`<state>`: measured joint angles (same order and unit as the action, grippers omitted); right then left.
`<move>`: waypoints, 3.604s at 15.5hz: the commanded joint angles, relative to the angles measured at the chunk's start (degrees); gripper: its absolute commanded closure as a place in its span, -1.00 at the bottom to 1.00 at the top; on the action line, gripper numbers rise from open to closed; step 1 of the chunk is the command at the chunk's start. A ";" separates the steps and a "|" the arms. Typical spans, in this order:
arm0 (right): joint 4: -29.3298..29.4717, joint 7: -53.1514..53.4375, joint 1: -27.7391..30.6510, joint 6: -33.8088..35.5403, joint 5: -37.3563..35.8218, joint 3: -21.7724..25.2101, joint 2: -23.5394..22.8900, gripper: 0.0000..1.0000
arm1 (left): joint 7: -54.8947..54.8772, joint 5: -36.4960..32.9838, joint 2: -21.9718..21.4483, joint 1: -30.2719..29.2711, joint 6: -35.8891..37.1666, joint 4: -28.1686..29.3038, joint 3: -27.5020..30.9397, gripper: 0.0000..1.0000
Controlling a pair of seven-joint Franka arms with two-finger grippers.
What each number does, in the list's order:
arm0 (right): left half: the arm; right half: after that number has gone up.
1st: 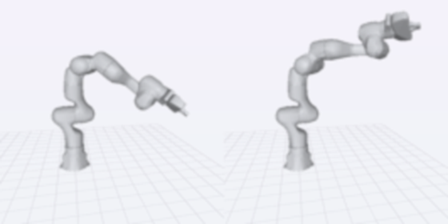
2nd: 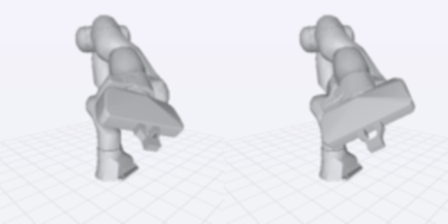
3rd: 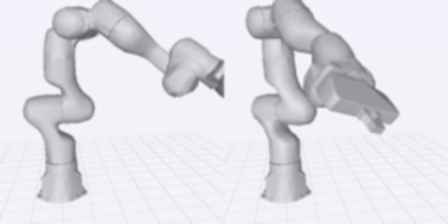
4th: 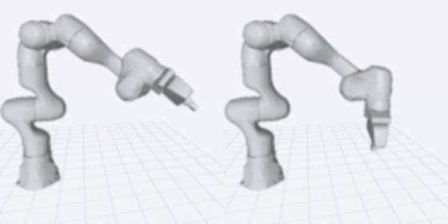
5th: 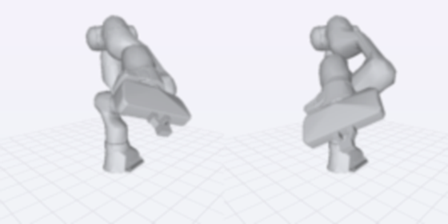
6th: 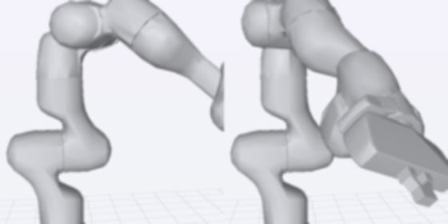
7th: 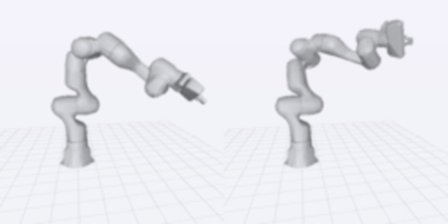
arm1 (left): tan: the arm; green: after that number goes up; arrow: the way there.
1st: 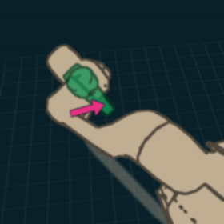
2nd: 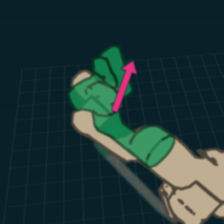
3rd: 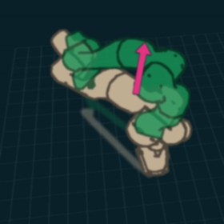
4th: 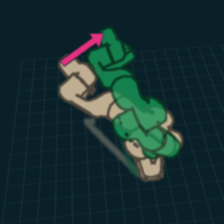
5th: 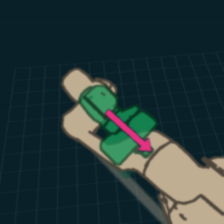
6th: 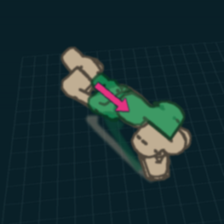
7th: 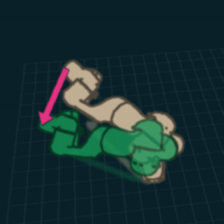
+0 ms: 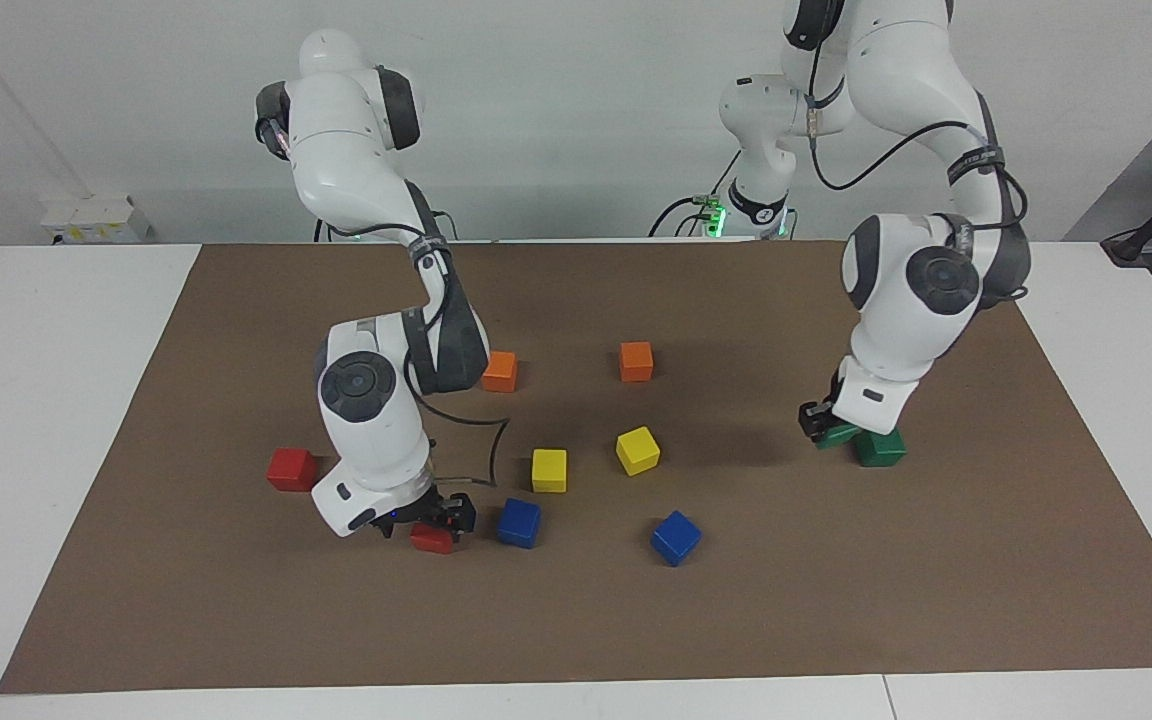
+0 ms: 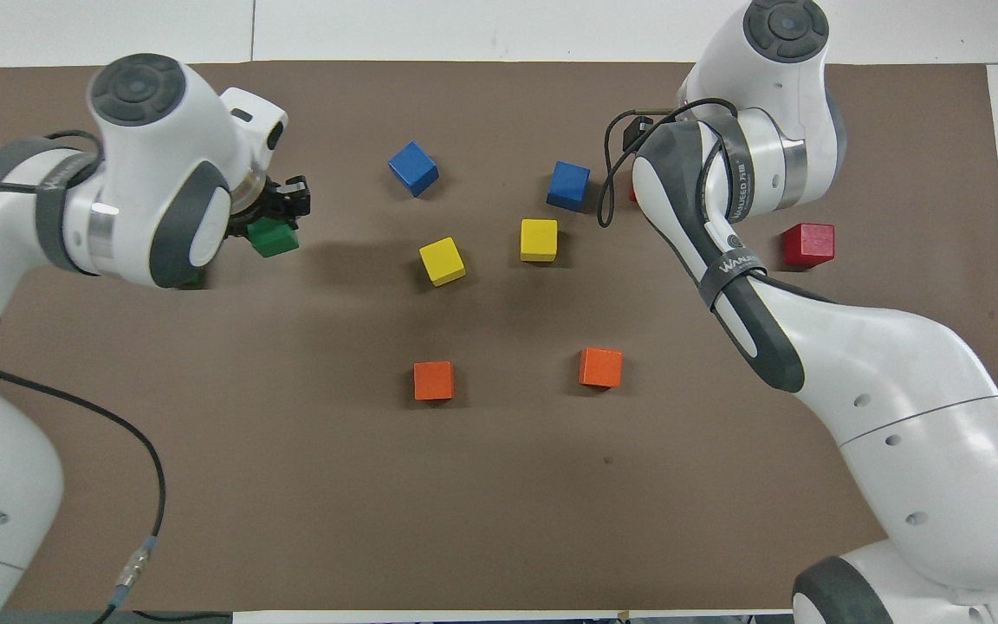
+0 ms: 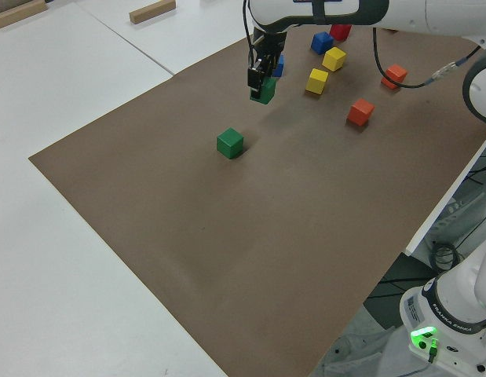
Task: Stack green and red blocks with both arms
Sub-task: 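Carry the green cube over the first green cube while the right carries red, then lower the green cube onto the green cube while the right stacks red, then open and withdraw the left gripper while the right gripper releases and withdraws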
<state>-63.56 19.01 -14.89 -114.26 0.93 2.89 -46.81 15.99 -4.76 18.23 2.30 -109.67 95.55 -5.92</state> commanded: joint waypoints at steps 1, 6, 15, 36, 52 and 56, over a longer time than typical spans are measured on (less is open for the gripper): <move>1.25 1.21 0.38 -0.35 0.03 -0.43 -0.92 -1.00 | -11.12 1.68 -2.50 -3.87 -0.54 3.94 -0.32 1.00; -5.59 1.20 0.30 -7.54 0.21 -0.52 -0.31 -1.00 | -18.10 1.77 -2.85 -7.84 -7.39 8.68 -0.41 1.00; -7.63 1.38 0.21 -7.21 0.30 -1.22 0.49 1.00 | -22.06 2.83 -0.39 -8.98 -12.76 8.87 -0.24 1.00; -42.95 -17.25 17.61 -12.98 0.12 -1.22 28.08 1.00 | -21.88 4.76 -0.91 -8.81 -15.32 11.42 -0.06 -1.00; -43.66 -16.11 17.79 -20.13 2.76 -1.22 26.50 -0.16 | -21.18 4.76 -21.57 -8.02 12.29 11.42 -0.06 -1.00; -43.14 -16.55 17.70 -19.69 2.58 -1.22 26.42 -1.00 | -17.06 4.85 -20.96 -6.88 11.58 10.63 -0.06 -1.00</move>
<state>-106.29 2.81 1.76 -133.29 3.09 2.73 -20.88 -3.55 -0.64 -2.24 -6.07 -97.62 105.53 -6.47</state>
